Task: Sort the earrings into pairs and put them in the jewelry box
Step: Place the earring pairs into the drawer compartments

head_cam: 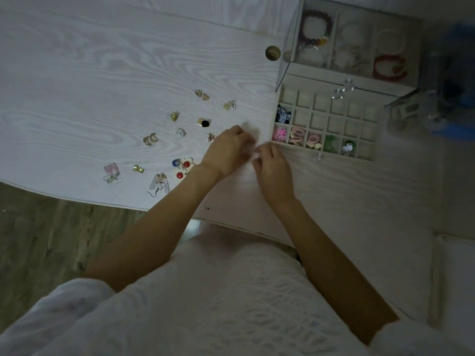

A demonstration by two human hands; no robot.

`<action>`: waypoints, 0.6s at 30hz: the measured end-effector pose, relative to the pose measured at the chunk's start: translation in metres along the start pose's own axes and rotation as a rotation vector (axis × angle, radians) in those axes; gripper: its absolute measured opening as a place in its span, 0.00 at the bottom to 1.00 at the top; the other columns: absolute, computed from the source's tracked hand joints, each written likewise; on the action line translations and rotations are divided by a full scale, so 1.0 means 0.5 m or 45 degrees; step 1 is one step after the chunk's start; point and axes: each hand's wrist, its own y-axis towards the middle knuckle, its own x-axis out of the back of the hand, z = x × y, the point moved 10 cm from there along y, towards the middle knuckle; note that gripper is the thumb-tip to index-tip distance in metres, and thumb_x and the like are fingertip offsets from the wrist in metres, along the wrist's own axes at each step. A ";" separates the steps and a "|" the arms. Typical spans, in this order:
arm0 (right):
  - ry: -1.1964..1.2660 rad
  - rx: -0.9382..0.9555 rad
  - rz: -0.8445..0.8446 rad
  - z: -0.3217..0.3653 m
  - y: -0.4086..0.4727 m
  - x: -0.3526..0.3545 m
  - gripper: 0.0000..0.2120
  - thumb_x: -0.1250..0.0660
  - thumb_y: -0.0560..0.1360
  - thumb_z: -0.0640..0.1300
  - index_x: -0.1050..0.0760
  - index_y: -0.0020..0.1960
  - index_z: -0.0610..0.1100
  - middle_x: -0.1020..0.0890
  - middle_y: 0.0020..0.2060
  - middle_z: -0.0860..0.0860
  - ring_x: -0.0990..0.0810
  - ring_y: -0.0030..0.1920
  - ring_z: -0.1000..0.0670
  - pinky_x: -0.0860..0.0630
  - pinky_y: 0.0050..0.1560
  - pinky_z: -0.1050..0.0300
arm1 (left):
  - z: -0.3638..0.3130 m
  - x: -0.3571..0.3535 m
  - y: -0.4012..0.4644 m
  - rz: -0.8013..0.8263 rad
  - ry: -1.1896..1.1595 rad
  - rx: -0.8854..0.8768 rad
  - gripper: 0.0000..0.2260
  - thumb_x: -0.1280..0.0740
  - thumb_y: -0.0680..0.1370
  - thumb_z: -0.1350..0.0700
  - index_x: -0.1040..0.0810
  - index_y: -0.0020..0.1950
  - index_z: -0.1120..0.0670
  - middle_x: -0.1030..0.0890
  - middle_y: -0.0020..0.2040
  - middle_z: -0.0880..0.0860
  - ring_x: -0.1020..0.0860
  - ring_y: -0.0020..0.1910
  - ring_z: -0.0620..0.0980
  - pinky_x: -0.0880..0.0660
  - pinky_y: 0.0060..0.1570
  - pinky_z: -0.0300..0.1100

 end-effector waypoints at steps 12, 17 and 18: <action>0.076 0.051 0.012 -0.043 -0.016 0.044 0.11 0.34 0.71 0.34 0.22 0.53 0.38 0.22 0.51 0.43 0.22 0.48 0.44 0.24 0.46 0.52 | -0.026 -0.037 -0.038 -0.120 -0.082 0.071 0.08 0.29 0.70 0.59 0.21 0.47 0.59 0.22 0.46 0.59 0.22 0.42 0.56 0.27 0.42 0.44; 0.024 0.066 0.011 -0.038 -0.008 0.037 0.03 0.35 0.73 0.35 0.23 0.43 0.37 0.22 0.42 0.43 0.23 0.40 0.43 0.27 0.36 0.52 | -0.029 -0.028 -0.040 -0.154 -0.026 0.021 0.02 0.31 0.72 0.63 0.20 0.43 0.61 0.21 0.44 0.60 0.22 0.40 0.58 0.26 0.39 0.46; -0.003 0.079 0.018 -0.035 -0.009 0.036 0.03 0.35 0.73 0.35 0.23 0.44 0.38 0.23 0.43 0.43 0.23 0.40 0.43 0.28 0.35 0.53 | -0.029 -0.027 -0.042 -0.165 -0.013 0.018 0.02 0.31 0.71 0.64 0.20 0.43 0.61 0.21 0.45 0.60 0.22 0.40 0.58 0.26 0.39 0.45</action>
